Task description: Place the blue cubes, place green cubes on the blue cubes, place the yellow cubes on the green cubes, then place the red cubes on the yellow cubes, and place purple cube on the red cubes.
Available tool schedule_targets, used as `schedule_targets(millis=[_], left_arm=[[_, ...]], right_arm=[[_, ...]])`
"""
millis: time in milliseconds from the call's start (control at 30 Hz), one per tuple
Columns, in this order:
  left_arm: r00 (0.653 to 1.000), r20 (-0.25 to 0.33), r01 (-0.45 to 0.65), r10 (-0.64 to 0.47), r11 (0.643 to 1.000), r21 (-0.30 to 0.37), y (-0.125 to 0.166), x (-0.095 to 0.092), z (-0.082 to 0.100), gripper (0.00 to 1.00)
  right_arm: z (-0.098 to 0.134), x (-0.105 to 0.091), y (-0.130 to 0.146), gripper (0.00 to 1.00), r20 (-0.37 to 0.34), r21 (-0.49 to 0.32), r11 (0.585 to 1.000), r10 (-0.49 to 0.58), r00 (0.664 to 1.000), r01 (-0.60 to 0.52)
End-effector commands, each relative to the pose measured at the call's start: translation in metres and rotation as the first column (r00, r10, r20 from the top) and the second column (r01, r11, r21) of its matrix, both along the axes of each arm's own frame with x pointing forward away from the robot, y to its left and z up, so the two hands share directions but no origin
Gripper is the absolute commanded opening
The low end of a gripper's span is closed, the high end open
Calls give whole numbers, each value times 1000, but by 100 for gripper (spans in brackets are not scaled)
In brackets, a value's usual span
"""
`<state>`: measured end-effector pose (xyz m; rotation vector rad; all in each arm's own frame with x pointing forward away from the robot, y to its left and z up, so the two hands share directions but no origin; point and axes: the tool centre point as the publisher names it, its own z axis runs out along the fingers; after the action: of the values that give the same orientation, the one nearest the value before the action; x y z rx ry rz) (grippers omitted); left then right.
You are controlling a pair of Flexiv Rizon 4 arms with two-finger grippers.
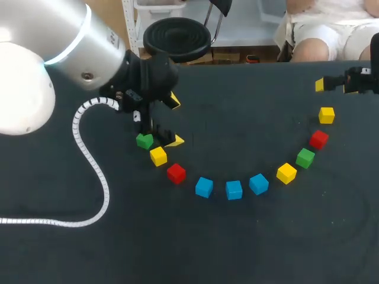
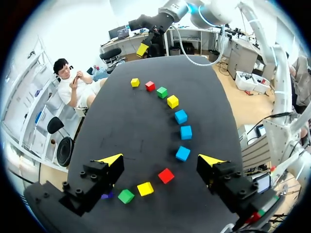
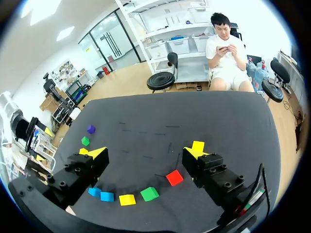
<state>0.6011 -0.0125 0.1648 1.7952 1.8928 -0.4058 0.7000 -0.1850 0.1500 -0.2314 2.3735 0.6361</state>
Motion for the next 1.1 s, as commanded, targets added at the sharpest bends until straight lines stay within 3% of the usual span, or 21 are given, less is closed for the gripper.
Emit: schedule_targets(millis=[33,200,367,567,900,1100], left_arm=[[998,-28,50,-51,998,-36,-11,24,-3,100],[991,-53,117,-125,985,-131,-21,40,-9,100],[990,-72,114,-120,990,-81,-24,55,-16,100],[995,-58,81,-83,996,-33,-10,55,-18,100],[997,-81,10,-14,999,-48,27,59,-33,100],[997,-76,26,-32,997,-70,20,66,-34,100]], right_arm=[[0,0,0,100,0,0,1000,0,1000,0],[0,0,0,100,0,0,1000,0,1000,0],[0,0,0,100,0,0,1000,0,1000,0],[0,0,0,100,0,0,1000,0,1000,0],[0,0,0,100,0,0,1000,0,1000,0],[0,0,0,100,0,0,1000,0,1000,0]])
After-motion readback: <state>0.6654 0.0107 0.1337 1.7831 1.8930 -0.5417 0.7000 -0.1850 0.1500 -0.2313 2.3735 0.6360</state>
